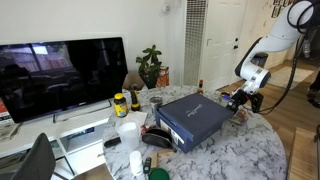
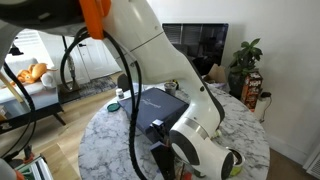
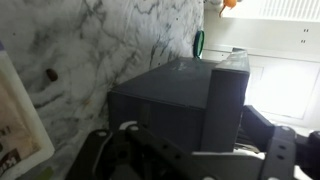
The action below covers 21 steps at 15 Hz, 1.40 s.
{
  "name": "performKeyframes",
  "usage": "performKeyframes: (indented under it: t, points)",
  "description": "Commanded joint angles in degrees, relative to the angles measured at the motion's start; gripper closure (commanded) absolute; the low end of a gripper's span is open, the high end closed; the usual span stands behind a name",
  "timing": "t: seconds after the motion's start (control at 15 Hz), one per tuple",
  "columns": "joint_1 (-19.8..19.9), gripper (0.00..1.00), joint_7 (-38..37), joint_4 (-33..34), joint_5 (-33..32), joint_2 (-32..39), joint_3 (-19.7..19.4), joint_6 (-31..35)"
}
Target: Pick up the blue box lid from the blue box and put it on the table, pick up the clear storage container from the blue box and put it on the blue box lid
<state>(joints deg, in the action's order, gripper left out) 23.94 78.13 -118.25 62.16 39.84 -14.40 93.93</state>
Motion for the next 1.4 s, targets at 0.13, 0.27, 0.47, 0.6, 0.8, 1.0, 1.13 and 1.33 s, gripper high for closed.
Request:
performKeyframes:
  t: [0.13,0.27,0.47,0.6,0.8,1.0,1.13,1.33]
  points:
    - [1.7,0.14,-0.4,1.8,3.4,3.5,1.0,-3.4]
    - [2.1,0.16,-0.6,2.1,3.8,3.7,0.9,-5.1]
    - [2.8,0.04,-0.9,2.6,4.5,3.9,0.8,-8.5]
    - [2.9,0.09,-1.1,2.9,4.7,4.2,0.6,-9.9]
    - [3.0,0.38,-1.6,3.4,4.5,4.8,0.2,-11.4]
    - [3.0,0.62,-3.0,3.9,4.1,5.6,0.1,-13.1]
    - [3.1,0.69,-3.9,4.3,3.9,6.5,0.2,-14.2]
    - [3.6,0.73,-4.7,4.8,3.9,7.2,0.2,-16.6]
